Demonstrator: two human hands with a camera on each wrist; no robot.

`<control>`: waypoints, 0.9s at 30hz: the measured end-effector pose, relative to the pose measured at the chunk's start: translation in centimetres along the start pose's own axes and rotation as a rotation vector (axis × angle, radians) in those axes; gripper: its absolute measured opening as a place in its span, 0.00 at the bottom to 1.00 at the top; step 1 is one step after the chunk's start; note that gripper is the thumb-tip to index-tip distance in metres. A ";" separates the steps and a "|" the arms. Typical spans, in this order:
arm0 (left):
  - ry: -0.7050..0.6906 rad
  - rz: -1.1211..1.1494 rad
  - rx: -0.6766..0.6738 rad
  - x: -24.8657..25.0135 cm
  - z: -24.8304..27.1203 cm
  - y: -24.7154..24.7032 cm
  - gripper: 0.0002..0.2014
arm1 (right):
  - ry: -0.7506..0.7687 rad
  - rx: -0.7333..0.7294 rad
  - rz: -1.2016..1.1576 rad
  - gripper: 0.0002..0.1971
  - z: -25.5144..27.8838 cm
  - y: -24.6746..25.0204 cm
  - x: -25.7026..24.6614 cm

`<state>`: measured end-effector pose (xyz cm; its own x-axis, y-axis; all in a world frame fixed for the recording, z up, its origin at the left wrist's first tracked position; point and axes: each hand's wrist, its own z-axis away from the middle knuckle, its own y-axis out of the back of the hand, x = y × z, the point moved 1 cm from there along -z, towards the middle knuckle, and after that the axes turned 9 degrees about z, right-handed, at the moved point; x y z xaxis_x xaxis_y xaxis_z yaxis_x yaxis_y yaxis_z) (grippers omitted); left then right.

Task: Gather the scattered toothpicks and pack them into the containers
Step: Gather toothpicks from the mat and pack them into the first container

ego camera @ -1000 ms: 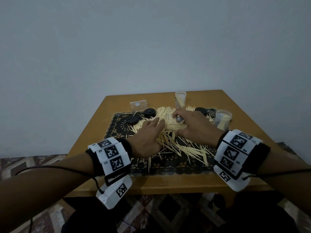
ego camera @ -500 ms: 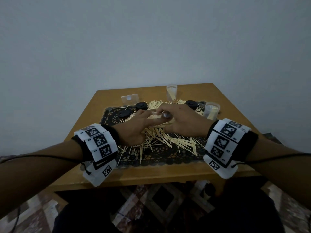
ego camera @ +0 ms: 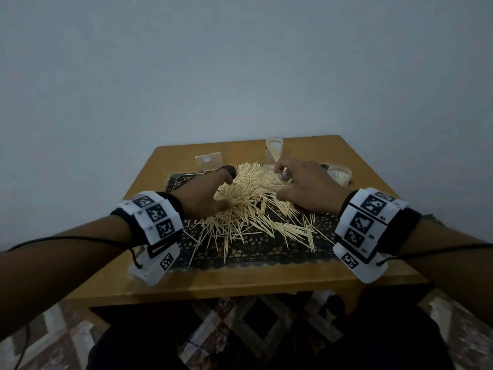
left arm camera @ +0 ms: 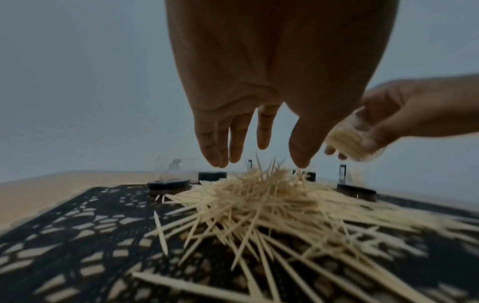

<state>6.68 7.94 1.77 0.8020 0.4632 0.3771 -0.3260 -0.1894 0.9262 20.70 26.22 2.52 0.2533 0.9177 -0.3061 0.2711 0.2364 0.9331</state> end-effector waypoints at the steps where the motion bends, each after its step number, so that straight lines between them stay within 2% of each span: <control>1: 0.020 -0.017 -0.040 0.0 -0.3 -0.6 0.24 | -0.006 0.001 -0.003 0.23 0.0 0.0 0.1; 3: 0.069 -0.035 -0.079 -0.1 -0.9 -1.6 0.23 | -0.006 0.000 -0.009 0.22 0.2 0.1 0.3; 6: 0.122 -0.037 -0.049 -0.4 -1.4 -2.2 0.22 | -0.001 0.001 -0.018 0.21 0.6 0.2 0.8; 12: 0.089 -0.035 0.047 -0.9 -1.4 -2.8 0.22 | -0.006 0.008 -0.041 0.22 0.8 0.1 0.9; 17: 0.069 -0.031 0.106 -0.6 -1.6 -2.8 0.26 | 0.008 -0.011 -0.024 0.23 0.8 -0.3 0.3; 23: 0.112 -0.023 0.206 -0.9 -1.9 -3.1 0.37 | 0.024 -0.043 -0.023 0.22 1.0 -0.8 0.1; 25: 0.137 0.011 0.236 -1.1 -2.0 -3.2 0.37 | 0.021 -0.043 -0.025 0.23 0.9 -0.9 0.1; 27: 0.153 0.063 0.249 -1.2 -1.9 -3.2 0.31 | 0.008 -0.045 -0.031 0.23 0.8 -0.9 0.1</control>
<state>5.76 9.66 -1.66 0.6934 0.5653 0.4469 -0.2248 -0.4195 0.8795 21.18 25.84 1.48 0.2374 0.9122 -0.3340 0.2363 0.2793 0.9307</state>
